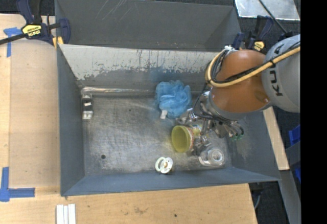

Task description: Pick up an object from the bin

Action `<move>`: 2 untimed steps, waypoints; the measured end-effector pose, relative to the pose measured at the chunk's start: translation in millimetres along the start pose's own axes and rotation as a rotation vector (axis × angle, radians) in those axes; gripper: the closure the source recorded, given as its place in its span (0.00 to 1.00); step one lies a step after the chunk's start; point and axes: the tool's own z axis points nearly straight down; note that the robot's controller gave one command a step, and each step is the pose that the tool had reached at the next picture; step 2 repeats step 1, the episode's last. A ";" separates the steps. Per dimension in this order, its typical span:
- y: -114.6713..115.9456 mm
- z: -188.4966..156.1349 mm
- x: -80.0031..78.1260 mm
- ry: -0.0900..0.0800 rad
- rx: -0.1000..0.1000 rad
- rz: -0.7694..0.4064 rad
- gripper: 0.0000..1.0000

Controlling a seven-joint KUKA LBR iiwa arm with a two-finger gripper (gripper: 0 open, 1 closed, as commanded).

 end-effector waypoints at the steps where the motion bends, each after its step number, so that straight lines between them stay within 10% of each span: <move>1: -1.3 -16.6 -1.4 -0.003 0.004 0.000 1.00; 2: -1.3 -16.6 -1.4 -0.003 0.004 0.000 1.00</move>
Offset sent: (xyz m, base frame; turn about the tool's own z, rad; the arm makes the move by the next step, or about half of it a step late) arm -0.0001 0.0001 0.0705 0.0000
